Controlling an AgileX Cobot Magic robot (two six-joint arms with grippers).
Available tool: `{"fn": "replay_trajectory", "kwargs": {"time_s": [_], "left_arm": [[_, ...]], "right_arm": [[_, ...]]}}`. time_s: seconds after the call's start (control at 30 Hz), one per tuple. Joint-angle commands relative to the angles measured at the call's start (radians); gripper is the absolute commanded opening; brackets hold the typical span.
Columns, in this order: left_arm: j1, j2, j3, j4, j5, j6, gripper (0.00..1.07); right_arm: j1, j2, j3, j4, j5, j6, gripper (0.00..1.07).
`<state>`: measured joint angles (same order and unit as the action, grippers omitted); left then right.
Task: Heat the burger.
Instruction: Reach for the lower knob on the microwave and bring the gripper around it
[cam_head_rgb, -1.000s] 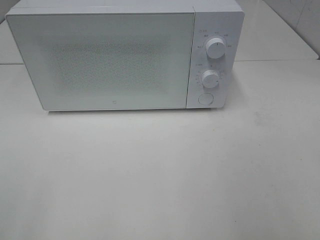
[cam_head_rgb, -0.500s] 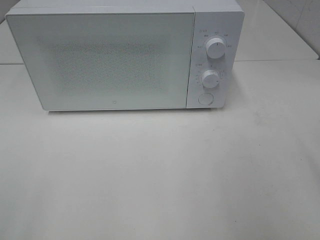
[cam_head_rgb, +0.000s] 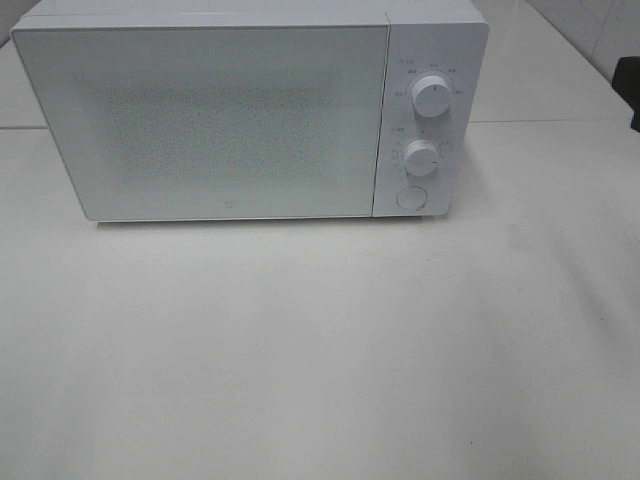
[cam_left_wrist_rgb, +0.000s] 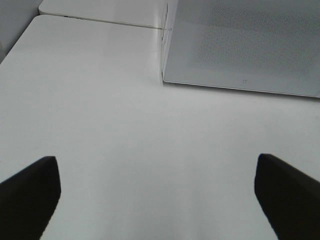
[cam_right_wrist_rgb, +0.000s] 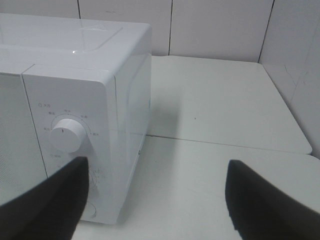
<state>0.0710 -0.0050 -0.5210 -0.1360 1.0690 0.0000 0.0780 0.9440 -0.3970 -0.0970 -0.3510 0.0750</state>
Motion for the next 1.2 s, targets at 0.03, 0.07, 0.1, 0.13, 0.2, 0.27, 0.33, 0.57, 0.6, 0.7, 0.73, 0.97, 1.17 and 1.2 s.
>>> {"fn": "replay_trajectory", "kwargs": {"time_s": [0.03,0.07,0.1,0.13,0.2,0.27,0.33,0.57,0.6,0.7,0.73,0.97,1.17,1.2], "left_arm": [[-0.004,-0.022,0.004,-0.001,-0.001,0.0,0.98],[-0.004,-0.022,0.004,-0.001,-0.001,0.0,0.98],[-0.004,-0.022,0.004,-0.001,-0.001,0.0,0.98],[-0.004,-0.022,0.004,-0.001,-0.001,0.0,0.98],[-0.004,-0.022,0.004,-0.001,-0.001,0.0,0.98],[-0.004,-0.022,0.004,-0.001,-0.001,0.0,0.98],[-0.004,-0.022,0.004,-0.001,-0.001,0.0,0.98],[-0.004,-0.022,0.004,-0.001,-0.001,0.0,0.98],[-0.004,-0.022,0.004,-0.001,-0.001,0.0,0.98],[-0.004,-0.022,0.004,-0.001,-0.001,0.0,0.98],[-0.004,-0.022,0.004,-0.001,-0.001,0.0,0.98],[-0.004,-0.022,0.004,-0.001,-0.001,0.0,0.98],[-0.004,-0.022,0.004,-0.001,-0.001,0.0,0.98],[-0.004,-0.022,0.004,-0.001,-0.001,0.0,0.98]], "right_arm": [[-0.006,0.085,0.003,0.0,-0.135,-0.011,0.75],[-0.006,0.085,0.003,0.0,-0.135,-0.011,0.75],[-0.006,0.101,0.003,0.0,-0.156,-0.015,0.75],[-0.006,0.101,0.003,0.0,-0.156,-0.015,0.75],[-0.006,0.159,0.004,0.019,-0.227,-0.053,0.75],[-0.006,0.202,0.017,0.054,-0.291,-0.092,0.75],[-0.006,0.225,0.03,0.079,-0.343,-0.111,0.75],[0.019,0.389,0.095,0.273,-0.595,-0.189,0.75],[0.019,0.389,0.095,0.273,-0.595,-0.189,0.75],[0.084,0.438,0.106,0.356,-0.659,-0.24,0.75],[0.138,0.471,0.113,0.44,-0.71,-0.3,0.75],[0.319,0.573,0.113,0.686,-0.829,-0.413,0.75],[0.467,0.649,0.111,0.781,-0.912,-0.415,0.75],[0.513,0.671,0.108,0.82,-0.926,-0.415,0.75]]}}
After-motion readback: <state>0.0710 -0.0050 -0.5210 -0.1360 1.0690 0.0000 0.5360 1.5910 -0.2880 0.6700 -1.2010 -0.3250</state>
